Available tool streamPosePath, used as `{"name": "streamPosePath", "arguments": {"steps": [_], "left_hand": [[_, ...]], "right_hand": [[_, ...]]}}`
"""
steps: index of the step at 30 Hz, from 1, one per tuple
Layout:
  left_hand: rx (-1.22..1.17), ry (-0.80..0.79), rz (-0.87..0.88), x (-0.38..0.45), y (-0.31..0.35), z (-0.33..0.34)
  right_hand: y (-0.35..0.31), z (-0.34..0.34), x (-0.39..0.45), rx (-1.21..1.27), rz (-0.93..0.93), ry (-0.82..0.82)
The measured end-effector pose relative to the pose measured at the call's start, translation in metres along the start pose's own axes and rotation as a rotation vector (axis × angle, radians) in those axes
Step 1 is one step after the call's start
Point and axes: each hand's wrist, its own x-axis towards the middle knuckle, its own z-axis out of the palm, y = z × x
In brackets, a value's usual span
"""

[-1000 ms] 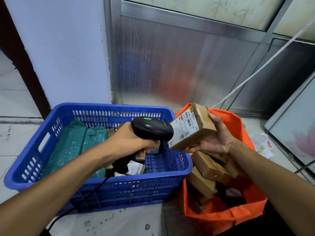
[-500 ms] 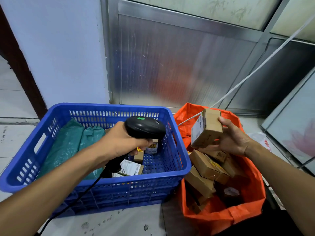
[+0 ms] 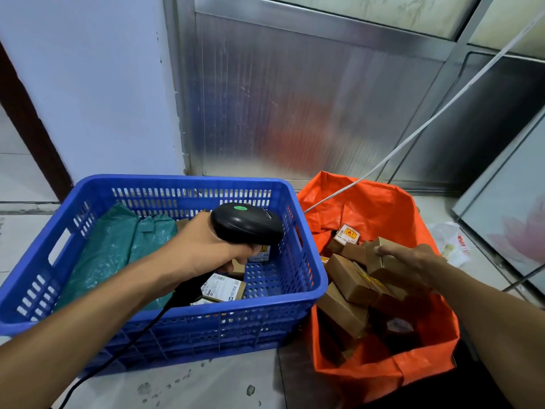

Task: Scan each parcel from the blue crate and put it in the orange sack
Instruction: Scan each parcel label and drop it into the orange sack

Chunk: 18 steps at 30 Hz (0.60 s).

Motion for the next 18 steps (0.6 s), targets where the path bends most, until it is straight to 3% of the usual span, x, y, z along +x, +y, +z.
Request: {"name": "streamPosePath", "arguments": {"steps": [7, 11, 18], "left_hand": [[-0.001, 0.001, -0.012, 0.007, -0.005, 0.003], [0.002, -0.007, -0.017, 0.009, -0.005, 0.005], [0.008, -0.012, -0.025, 0.009, -0.005, 0.006]], "right_hand": [[-0.002, 0.023, 0.053, -0.091, -0.002, -0.014], [-0.018, 0.028, 0.017, 0.060, -0.056, -0.057], [-0.035, 0.032, -0.018, -0.106, -0.046, -0.184]]}}
